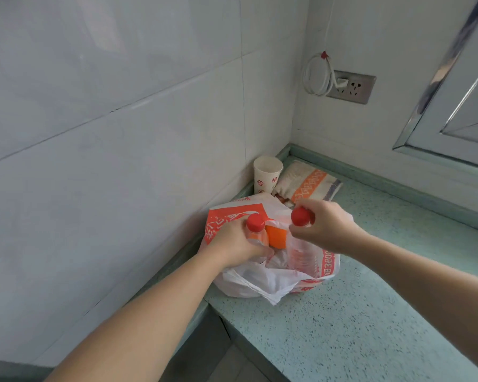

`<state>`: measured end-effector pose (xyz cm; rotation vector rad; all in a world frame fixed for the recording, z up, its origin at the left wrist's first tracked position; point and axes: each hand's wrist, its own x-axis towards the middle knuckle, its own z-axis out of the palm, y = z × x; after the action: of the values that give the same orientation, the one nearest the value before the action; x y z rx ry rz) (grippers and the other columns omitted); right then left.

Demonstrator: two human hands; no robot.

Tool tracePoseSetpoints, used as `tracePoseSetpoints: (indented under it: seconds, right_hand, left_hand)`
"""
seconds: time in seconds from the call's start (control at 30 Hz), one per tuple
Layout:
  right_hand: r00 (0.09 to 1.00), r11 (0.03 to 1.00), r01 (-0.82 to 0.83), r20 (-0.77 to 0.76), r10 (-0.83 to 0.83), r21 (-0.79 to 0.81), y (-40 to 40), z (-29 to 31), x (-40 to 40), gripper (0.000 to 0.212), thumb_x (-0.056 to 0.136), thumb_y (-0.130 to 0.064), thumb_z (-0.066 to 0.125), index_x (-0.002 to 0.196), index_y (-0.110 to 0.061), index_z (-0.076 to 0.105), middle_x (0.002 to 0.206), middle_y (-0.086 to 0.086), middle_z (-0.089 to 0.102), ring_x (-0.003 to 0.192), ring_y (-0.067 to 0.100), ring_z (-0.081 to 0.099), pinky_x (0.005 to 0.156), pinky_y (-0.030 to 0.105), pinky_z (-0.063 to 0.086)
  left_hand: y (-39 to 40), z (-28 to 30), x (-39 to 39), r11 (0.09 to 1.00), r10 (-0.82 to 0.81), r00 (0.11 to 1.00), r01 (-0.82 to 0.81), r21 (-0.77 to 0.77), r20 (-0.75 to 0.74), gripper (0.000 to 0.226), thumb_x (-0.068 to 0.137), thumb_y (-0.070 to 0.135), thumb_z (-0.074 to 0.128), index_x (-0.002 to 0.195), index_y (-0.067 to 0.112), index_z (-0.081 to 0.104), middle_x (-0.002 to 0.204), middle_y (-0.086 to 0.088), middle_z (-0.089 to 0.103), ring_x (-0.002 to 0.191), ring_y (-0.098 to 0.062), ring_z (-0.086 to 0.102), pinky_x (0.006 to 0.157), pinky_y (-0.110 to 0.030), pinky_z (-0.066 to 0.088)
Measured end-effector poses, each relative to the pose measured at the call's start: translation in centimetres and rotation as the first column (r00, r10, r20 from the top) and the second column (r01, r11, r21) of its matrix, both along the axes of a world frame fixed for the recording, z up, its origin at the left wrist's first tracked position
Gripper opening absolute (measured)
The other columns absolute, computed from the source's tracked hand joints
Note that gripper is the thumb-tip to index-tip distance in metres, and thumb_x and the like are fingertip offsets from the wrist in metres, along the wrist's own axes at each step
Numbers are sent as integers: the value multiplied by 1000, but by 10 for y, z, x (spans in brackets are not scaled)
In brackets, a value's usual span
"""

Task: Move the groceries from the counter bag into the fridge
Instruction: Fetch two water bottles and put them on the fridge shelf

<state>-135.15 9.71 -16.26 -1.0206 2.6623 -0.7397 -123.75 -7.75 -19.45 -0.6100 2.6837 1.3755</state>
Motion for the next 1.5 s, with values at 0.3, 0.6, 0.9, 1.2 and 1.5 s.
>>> tracePoseSetpoints:
  seconds: [0.3, 0.6, 0.9, 1.2, 1.5]
  right_hand:
    - [919, 967, 145, 390, -53, -210, 19, -71, 18, 84, 54, -44, 88, 125, -37, 45, 117, -12, 57, 107, 12, 55, 85, 30, 46]
    - [873, 886, 287, 481, -85, -364, 36, -39, 3, 80, 53, -42, 88, 123, -28, 51, 107, -6, 68, 96, 11, 68, 89, 41, 54]
    - [927, 827, 262, 368, -71, -498, 90, 105, -2, 44, 71, -23, 84, 106, -17, 58, 95, 4, 70, 78, 8, 70, 68, 25, 54]
    - [784, 265, 607, 511, -353, -749, 177, 151, 74, 56, 60, -46, 85, 104, -20, 62, 85, 3, 69, 78, 24, 67, 79, 46, 55]
    - [543, 127, 650, 341, -767, -749, 294, 157, 211, 62, 69, -55, 75, 113, -15, 55, 96, 10, 69, 74, 16, 69, 60, 23, 52]
  left_hand:
    - [6, -21, 11, 992, -129, 991, 128, -23, -42, 77, 57, 30, 90, 116, 45, 43, 120, 17, 56, 111, -3, 52, 91, -16, 43]
    - [17, 3, -1, 999, 2, 992, -7, -35, -123, 70, 58, 38, 86, 115, 35, 47, 113, 16, 61, 108, -6, 57, 88, -28, 47]
    - [45, 122, -33, 990, 8, 927, 46, 135, -374, 69, 69, 27, 85, 123, 29, 42, 111, 11, 55, 105, -14, 54, 85, -33, 49]
    - [128, 164, -33, 830, -189, 794, 444, 337, -578, 80, 61, 71, 61, 129, 33, 45, 110, 6, 62, 99, -10, 62, 76, -31, 48]
    - [276, 165, 12, 612, -441, 664, 715, 338, -604, 82, 55, 74, 58, 119, 23, 52, 101, -4, 70, 87, -14, 70, 65, -23, 50]
